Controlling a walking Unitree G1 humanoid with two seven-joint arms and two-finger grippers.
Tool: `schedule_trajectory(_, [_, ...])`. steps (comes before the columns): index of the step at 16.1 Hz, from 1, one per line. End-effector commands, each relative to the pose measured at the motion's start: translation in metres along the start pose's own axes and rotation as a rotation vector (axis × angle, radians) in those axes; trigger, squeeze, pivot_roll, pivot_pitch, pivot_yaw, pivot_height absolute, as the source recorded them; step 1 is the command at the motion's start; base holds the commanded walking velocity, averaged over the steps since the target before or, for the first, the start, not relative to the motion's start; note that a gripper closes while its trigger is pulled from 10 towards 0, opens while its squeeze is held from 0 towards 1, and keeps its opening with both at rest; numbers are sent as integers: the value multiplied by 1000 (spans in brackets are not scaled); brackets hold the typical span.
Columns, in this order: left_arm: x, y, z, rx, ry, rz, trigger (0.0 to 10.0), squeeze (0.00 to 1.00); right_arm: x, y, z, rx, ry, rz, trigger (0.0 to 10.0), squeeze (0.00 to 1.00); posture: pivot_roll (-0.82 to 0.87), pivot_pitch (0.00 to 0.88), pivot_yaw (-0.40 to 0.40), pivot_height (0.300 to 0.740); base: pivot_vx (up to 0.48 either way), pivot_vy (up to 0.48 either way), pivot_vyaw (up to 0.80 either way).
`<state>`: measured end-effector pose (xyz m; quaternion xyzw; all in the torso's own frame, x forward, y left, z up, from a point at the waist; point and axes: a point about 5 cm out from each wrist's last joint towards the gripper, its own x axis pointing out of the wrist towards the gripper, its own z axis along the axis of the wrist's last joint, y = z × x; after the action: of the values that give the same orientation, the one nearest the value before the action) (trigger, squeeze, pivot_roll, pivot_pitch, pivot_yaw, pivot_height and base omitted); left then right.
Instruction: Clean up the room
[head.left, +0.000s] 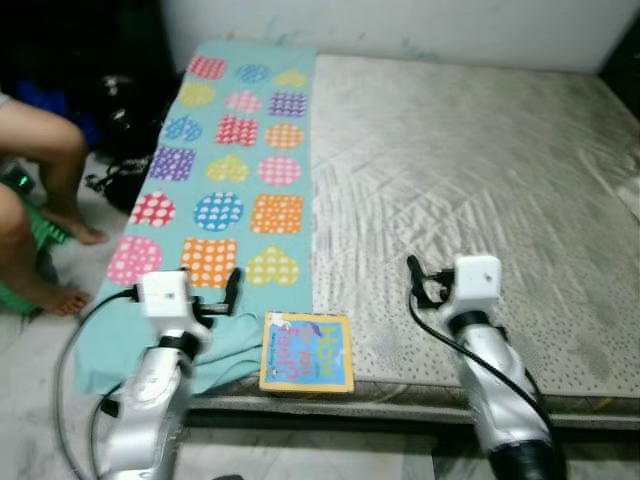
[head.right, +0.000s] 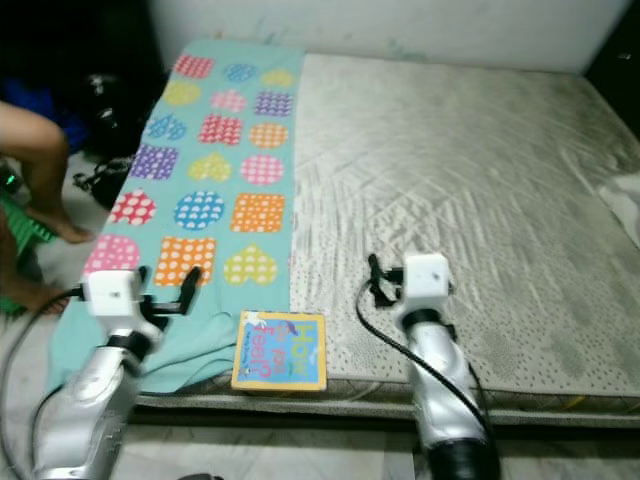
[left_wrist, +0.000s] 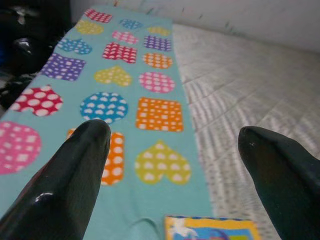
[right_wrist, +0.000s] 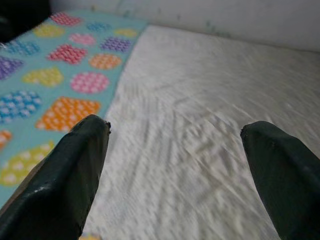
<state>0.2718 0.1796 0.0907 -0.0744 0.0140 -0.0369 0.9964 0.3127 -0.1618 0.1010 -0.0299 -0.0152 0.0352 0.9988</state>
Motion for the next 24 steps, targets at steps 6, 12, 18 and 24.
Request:
schedule_trajectory(6, [1,-7,-3,-21,6,-10,10000,0,-8,-13,-12,-14,46,-37,10000,0,-51,150,-26,740,233,0,0])
schedule_trajectory(12, [1,-7,-4,-18,14,-7,10000,0,-7,-11,-13,-14,48,-28,10000,0,-46,147,-30,740,0,0,0])
schedule_trajectory(18, [2,-7,-6,-10,26,-3,10000,0,-6,-11,-14,-13,56,-24,10000,0,-46,140,-31,740,0,0,-616])
schedule_trajectory(24, [2,-6,-7,-9,32,5,10000,0,-4,-7,-13,-11,51,-4,10000,0,-44,137,-33,740,0,0,0])
